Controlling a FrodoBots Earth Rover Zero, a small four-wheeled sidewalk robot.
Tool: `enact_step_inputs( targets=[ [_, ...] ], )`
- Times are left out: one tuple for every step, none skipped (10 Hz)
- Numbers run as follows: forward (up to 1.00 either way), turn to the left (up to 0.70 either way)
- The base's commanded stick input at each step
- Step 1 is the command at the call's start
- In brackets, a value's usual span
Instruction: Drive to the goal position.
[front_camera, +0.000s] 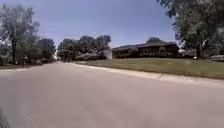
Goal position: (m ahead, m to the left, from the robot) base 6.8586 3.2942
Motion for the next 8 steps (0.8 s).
enact_step_inputs(
  targets=[
    [0.70,0.00],
    [0.70,0.00],
    [0.70,0.00],
    [0.70,0.00],
    [0.70,0.00],
    [0.70,0.00],
    [0.70,0.05],
    [0.70,0.28]
  ],
)
